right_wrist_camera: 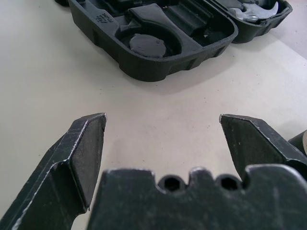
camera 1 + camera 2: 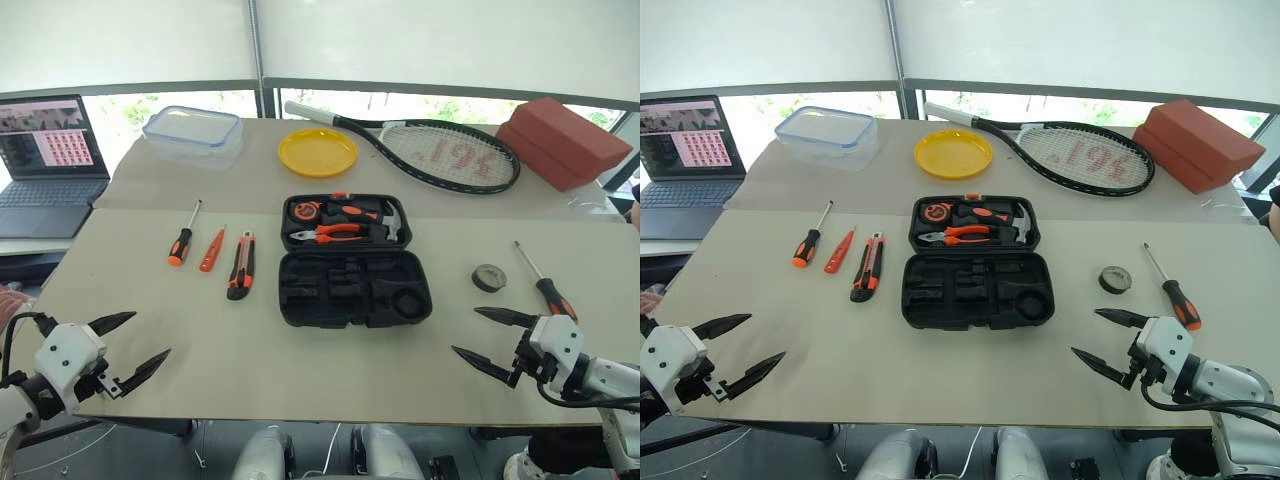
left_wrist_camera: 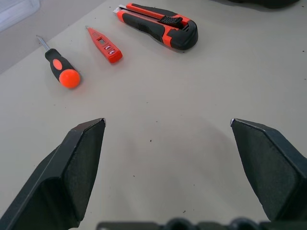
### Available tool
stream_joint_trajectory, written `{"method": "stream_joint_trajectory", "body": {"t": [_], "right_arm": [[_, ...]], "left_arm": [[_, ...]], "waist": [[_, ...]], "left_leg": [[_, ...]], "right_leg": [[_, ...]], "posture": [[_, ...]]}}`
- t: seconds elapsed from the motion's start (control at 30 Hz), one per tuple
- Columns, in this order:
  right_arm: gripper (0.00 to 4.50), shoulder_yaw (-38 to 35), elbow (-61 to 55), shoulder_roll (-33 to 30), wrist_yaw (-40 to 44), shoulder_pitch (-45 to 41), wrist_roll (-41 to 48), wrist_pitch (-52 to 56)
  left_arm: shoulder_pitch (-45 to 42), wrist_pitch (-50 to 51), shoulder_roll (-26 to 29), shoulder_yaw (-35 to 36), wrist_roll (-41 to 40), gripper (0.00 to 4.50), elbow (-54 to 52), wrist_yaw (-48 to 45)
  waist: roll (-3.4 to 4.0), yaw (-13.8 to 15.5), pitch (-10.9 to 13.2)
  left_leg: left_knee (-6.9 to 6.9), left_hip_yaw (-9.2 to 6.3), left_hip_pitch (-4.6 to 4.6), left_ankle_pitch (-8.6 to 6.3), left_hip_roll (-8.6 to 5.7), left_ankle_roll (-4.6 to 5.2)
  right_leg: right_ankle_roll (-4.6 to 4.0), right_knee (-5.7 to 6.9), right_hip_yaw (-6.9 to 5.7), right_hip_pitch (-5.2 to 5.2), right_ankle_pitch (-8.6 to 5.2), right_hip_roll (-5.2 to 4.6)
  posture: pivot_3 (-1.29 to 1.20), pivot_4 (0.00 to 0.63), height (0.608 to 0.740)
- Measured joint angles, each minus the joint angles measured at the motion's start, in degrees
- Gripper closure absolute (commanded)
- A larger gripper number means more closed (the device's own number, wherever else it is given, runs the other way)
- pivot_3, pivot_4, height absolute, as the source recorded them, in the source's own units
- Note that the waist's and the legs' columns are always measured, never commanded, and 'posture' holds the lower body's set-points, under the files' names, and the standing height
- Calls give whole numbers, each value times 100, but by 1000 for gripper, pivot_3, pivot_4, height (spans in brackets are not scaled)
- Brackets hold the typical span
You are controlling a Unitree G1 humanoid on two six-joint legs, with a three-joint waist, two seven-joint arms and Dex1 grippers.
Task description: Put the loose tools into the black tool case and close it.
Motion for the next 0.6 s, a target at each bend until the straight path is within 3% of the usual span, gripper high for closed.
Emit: {"method": "stream_joint_trajectory", "body": {"t": [0.17,0.3,0.47,0.6], "right_arm": [[91,40,2,117,-13,-208,-103,-291],[91,189,-677,536,-130,-423,573,189],[91,203,-1382,990,-340,-862,1135,342],[91,264,-1396,1036,-185,-1002,1123,227]], "left_arm": [[-1,485,-1,113,-340,0,-3,47],[264,1719,-135,769,-866,0,-95,668],[1254,3681,-320,1413,-1136,0,-454,1518],[698,4718,-171,1880,-1888,0,-875,1900]], "waist": [[0,-20,0],[0,-83,2],[-27,-133,11],[-21,90,26]], "left_leg": [[0,3,4,0,4,0],[-6,1,8,0,15,-4],[-5,1,10,-5,12,-8],[1,-15,19,1,7,-18]], "right_leg": [[0,2,5,-1,0,7],[0,7,16,-6,0,13],[1,6,18,-5,-1,12],[-16,4,-34,-7,-11,-25]], "posture": [[0,150,740],[0,150,740],[0,150,740],[0,150,740]]}}
